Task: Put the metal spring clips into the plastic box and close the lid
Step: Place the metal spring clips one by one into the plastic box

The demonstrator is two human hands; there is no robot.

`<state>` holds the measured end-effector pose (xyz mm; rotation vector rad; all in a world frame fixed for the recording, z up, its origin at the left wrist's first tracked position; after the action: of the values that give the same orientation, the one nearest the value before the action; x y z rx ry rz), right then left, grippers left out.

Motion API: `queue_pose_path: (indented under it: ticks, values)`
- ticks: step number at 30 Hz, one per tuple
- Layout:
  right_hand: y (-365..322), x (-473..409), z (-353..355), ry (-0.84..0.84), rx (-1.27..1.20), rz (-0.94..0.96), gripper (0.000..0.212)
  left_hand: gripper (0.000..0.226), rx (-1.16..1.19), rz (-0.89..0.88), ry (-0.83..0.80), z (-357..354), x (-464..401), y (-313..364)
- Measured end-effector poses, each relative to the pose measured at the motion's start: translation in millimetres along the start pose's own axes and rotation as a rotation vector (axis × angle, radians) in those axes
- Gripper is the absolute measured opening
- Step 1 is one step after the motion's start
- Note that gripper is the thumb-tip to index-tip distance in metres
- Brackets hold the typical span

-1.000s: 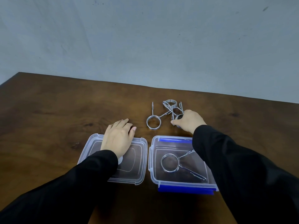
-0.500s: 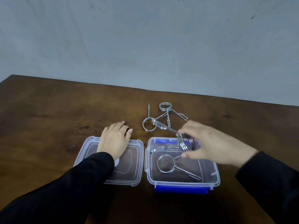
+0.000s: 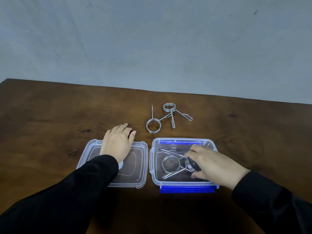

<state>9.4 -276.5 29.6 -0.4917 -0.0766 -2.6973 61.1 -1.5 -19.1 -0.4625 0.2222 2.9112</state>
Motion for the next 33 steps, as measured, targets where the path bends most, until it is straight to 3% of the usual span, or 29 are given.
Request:
queue_pose_path:
  ticks: [8, 12, 15, 17, 21, 24, 27, 30, 33]
  values:
    - [2, 10, 6, 0.014, -0.035, -0.013, 0.073, 0.032, -0.002, -0.007, 0.016, -1, 0, -1]
    - [9, 9, 50, 0.294, -0.198, -0.005, 0.053, 0.031, -0.002, -0.006, 0.022, 0, 0, -1]
    - [29, -19, 72, 0.431, -0.375, -0.144, 0.04, 0.034, -0.009, -0.002, 0.015, -1, -1, -2]
    - [39, -53, 70, 0.397, -0.39, -0.258, 0.048, 0.035, -0.006, 0.001, 0.011, 0, -1, -2]
    - [52, -113, 49, 0.163, -0.425, -0.466, 0.084, 0.035, 0.006, 0.011, 0.024, 2, 0, 0]
    - [57, -141, 34, 0.063, -0.42, -0.56, 0.095, 0.034, 0.006, 0.013, 0.023, 2, 0, -1]
    - [55, -157, 33, 0.101, -0.337, -0.603, 0.093, 0.035, 0.005, 0.014, 0.022, 2, 0, -1]
    - [49, -166, 39, 0.17, -0.268, -0.605, 0.075, 0.036, -0.001, 0.012, 0.02, 3, 0, -1]
    - [52, -169, 34, 0.127, -0.281, -0.627, 0.073, 0.038, 0.001, 0.01, 0.018, 3, -1, -1]
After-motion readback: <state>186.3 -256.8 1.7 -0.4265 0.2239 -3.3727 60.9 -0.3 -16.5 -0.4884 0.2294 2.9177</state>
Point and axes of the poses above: each hand's wrist, its own x-axis away from the middle knuckle, its own z-axis out of the back of the hand, y = z × x, the point moved 8 cm from there along -x, towards the middle knuckle, and after that the axes turned 12 degrees about -z, right-handed, at the moved point
